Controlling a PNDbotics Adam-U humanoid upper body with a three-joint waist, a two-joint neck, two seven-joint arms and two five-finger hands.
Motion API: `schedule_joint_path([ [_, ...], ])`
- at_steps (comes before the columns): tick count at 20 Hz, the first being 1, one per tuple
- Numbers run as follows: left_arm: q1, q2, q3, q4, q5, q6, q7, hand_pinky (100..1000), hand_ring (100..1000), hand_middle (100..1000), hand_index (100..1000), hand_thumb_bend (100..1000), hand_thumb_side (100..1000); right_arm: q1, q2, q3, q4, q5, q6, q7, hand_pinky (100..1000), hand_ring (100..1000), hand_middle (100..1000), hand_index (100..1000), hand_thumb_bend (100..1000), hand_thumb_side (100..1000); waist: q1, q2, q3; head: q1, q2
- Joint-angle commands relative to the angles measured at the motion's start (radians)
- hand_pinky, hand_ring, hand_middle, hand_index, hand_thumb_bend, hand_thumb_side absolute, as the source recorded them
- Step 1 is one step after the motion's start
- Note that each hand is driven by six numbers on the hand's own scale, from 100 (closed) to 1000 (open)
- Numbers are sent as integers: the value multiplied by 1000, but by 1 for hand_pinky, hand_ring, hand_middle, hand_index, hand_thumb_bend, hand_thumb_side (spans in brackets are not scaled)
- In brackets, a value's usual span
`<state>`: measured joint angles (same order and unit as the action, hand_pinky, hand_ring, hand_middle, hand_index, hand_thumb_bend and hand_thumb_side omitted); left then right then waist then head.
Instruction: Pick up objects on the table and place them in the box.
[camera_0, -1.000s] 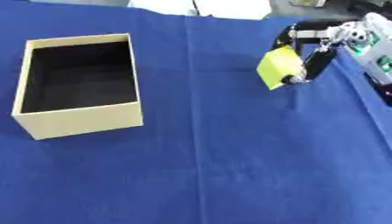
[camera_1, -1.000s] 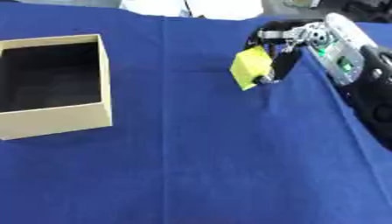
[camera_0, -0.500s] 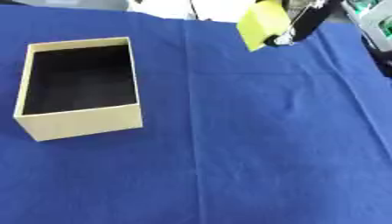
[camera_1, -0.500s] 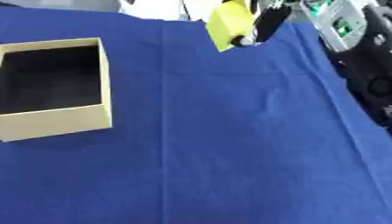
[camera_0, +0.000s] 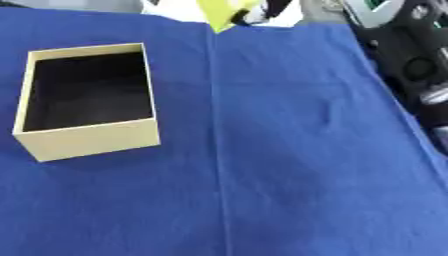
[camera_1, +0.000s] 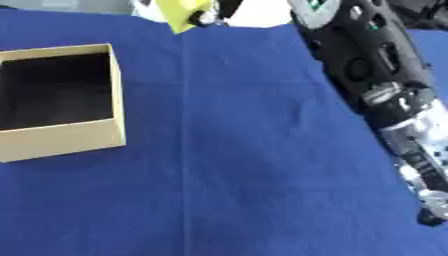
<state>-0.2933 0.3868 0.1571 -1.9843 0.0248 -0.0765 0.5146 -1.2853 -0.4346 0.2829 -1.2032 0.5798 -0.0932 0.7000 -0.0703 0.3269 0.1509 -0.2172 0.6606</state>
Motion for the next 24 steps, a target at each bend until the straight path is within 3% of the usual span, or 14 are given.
schedule_joint_path([
  [1, -11, 12, -4, -16, 6, -4, -7, 893, 658, 602, 650, 265, 809, -41, 93, -30, 34, 39, 10, -19, 587, 704, 666, 647, 100, 100, 9, -22, 7, -18, 7],
  [7, -19, 5, -10, -16, 11, -4, -15, 893, 659, 603, 650, 263, 812, -58, 242, -60, 107, 136, 35, -81, 593, 709, 674, 664, 100, 100, 5, -16, 29, -45, 3],
  [11, -23, 2, -13, -16, 14, -3, -20, 893, 659, 603, 649, 263, 813, -65, 311, -63, 177, 209, 25, -122, 604, 720, 688, 682, 100, 100, 0, -13, 40, -63, 4],
  [14, -25, 0, -14, -16, 15, -2, -22, 893, 660, 603, 649, 262, 813, -64, 344, -64, 233, 266, 14, -153, 631, 738, 721, 745, 109, 100, -2, -12, 46, -65, 4],
  [17, -26, -1, -15, -16, 16, -1, -23, 893, 660, 603, 649, 261, 813, -59, 367, -69, 274, 327, 0, -178, 686, 771, 764, 810, 303, 100, -3, -12, 50, -63, 1],
  [18, -26, -2, -15, -16, 17, -1, -24, 893, 660, 603, 649, 261, 813, -58, 371, -70, 282, 345, -10, -181, 719, 792, 791, 843, 393, 119, -2, -11, 51, -62, 0],
  [19, -26, -2, -15, -16, 17, 0, -24, 893, 660, 603, 649, 260, 813, -56, 375, -70, 287, 359, -23, -179, 752, 816, 821, 880, 448, 208, -2, -11, 51, -62, 0],
  [20, -26, -2, -14, -16, 17, 0, -23, 893, 661, 603, 649, 260, 813, -55, 377, -71, 290, 370, -37, -176, 752, 816, 827, 887, 455, 217, -2, -11, 51, -62, -1],
  [21, -26, -3, -14, -16, 17, 0, -23, 893, 661, 603, 648, 259, 813, -55, 380, -71, 291, 378, -52, -171, 790, 843, 870, 934, 483, 288, -2, -11, 51, -62, 0],
  [23, -27, -3, -15, -16, 17, 1, -24, 893, 661, 604, 647, 259, 813, -56, 383, -71, 291, 392, -76, -162, 858, 907, 960, 1000, 430, 407, -1, -11, 51, -62, -1],
  [24, -28, -4, -15, -16, 17, 1, -24, 893, 661, 604, 647, 259, 813, -56, 384, -72, 291, 399, -84, -158, 858, 907, 960, 1000, 430, 407, -1, -11, 51, -63, -1],
])
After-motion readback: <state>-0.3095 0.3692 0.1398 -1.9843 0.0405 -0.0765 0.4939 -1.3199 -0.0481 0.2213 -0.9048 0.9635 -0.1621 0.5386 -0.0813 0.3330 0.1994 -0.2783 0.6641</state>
